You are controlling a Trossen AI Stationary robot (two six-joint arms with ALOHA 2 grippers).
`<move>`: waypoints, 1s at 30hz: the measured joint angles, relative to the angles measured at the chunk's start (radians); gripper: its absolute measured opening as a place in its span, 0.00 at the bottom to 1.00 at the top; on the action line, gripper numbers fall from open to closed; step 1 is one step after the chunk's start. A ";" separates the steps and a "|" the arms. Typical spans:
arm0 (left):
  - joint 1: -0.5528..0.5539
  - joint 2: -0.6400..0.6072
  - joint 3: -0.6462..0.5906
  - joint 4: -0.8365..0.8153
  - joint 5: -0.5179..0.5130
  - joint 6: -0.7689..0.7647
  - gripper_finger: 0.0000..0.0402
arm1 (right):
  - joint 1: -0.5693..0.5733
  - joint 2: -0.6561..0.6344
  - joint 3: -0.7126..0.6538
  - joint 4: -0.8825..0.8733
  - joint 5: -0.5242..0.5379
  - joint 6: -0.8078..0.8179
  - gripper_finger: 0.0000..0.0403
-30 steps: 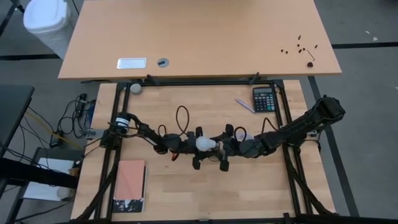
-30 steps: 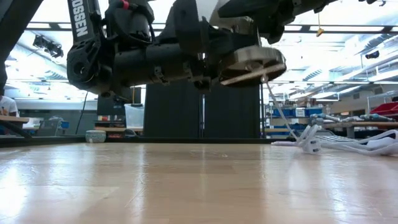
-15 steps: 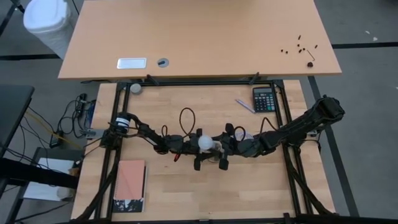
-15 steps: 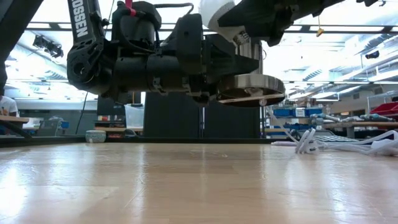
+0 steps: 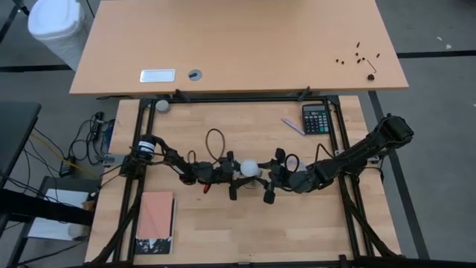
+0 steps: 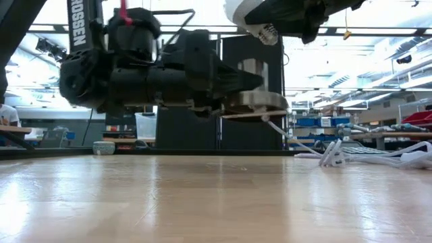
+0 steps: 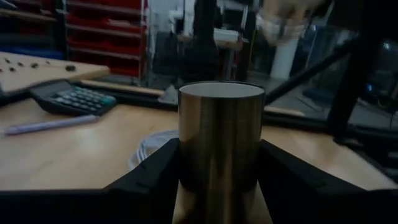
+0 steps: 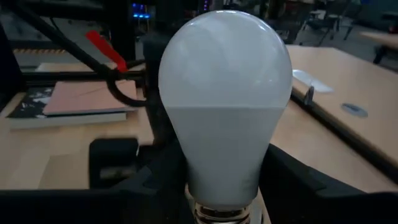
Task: Screw lightbulb
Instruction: Insert the lightbulb on the lamp
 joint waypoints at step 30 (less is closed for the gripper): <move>-0.046 0.001 -0.081 0.096 -0.137 0.054 0.48 | -0.025 0.002 -0.137 0.016 -0.107 0.241 0.47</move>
